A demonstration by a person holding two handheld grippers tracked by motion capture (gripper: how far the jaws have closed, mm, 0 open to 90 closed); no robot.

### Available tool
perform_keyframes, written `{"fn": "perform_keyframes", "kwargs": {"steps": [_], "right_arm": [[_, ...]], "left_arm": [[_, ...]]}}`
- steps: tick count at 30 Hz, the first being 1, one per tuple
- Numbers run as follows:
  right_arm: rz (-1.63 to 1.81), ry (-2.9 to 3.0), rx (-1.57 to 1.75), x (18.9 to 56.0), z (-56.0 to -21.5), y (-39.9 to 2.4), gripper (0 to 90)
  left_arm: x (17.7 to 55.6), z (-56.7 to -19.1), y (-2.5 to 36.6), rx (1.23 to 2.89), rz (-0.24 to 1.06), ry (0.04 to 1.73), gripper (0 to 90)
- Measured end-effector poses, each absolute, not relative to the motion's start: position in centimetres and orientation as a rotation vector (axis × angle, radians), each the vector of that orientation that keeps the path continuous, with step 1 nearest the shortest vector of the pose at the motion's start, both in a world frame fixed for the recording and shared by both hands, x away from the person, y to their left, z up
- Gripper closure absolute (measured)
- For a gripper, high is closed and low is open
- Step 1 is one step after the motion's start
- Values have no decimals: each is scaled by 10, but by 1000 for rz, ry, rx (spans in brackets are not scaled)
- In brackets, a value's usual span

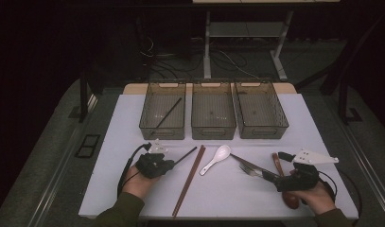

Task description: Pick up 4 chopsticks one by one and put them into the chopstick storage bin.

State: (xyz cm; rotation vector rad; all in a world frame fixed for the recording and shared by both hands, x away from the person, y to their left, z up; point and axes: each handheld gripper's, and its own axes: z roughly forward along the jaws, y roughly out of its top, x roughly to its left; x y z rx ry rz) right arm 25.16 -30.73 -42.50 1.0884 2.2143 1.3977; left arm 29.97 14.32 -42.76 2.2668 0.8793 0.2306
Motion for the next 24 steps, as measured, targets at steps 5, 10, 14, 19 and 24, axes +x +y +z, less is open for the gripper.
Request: {"fn": "perform_keyframes", "kwargs": {"steps": [5,10,14,19,24], "right_arm": [[1405,2223,1081,251,-426,-305,27],[1431,2230,1094,252,-427,-303,27],[1426,2240,1089,252,-428,-302,27],[1430,2255,1075,253,-429,-298,27],[1427,2255,1082,253,-429,-298,27]], "left_arm": [[300,-427,144,2279,224,865,858],[299,-425,145,2280,218,862,858],[298,-423,146,2277,214,853,858],[298,-419,147,2267,208,840,858],[298,-414,148,2257,207,829,858]]}}
